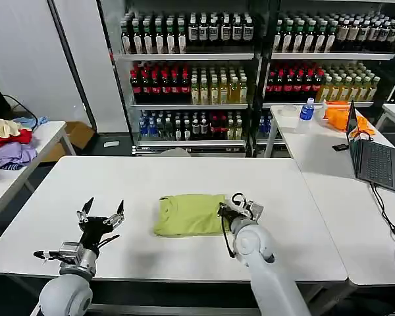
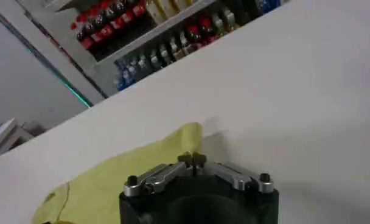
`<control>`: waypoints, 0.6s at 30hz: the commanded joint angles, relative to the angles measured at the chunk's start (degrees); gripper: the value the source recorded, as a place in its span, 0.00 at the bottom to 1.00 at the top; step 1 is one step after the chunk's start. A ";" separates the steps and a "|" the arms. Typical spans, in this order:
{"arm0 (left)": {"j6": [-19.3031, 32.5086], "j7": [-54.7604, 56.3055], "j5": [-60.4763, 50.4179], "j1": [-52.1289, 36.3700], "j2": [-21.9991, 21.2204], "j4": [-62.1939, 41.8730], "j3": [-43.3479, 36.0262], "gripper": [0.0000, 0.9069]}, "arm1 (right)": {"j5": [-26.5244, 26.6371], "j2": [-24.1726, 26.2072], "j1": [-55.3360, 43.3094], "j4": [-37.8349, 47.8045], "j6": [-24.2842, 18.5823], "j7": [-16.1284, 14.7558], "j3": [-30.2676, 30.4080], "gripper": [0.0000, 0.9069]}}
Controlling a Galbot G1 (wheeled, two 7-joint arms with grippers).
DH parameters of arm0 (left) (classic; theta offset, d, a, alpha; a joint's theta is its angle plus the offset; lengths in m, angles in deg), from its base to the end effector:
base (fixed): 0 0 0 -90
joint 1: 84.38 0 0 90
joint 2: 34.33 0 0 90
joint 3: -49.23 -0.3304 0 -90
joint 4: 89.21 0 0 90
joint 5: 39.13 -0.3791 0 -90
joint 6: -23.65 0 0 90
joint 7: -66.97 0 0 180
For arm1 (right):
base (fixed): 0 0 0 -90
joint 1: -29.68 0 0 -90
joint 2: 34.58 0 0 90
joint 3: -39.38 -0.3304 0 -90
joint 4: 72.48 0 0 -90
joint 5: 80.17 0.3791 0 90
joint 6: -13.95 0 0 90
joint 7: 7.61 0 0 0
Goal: Fold and organize the clothes.
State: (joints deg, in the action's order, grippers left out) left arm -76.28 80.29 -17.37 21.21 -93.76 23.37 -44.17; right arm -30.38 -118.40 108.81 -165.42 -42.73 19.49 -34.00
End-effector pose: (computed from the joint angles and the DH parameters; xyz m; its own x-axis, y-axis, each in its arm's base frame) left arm 0.2910 0.0761 -0.2574 -0.9951 -0.0066 0.0984 0.0072 0.9902 0.1396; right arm 0.4168 0.0742 -0.2466 -0.8320 -0.2293 0.5052 0.0339 0.8879 0.4587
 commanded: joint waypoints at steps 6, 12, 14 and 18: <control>-0.62 0.05 0.12 -0.55 -0.06 -0.09 -0.97 1.00 | -1.73 10.56 -0.44 -0.07 0.25 -3.13 -0.83 0.00; -0.69 0.09 -0.07 -0.81 -0.42 -0.21 -1.62 1.00 | -10.04 10.22 0.13 -0.90 -0.09 -6.65 -0.33 1.00; -0.72 0.09 -0.03 -0.93 -0.39 -0.17 -1.66 1.00 | -17.72 10.22 1.15 -2.15 -1.33 -8.28 0.08 1.00; -0.75 0.06 0.26 -1.00 -0.01 -0.04 -1.41 1.00 | -30.37 11.79 4.57 -5.75 -9.21 -11.65 0.30 1.00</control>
State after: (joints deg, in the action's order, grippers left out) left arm -76.95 80.36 -17.37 20.23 -94.09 23.22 -45.76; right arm -38.00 -110.14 109.57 -166.77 -43.47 14.21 -33.91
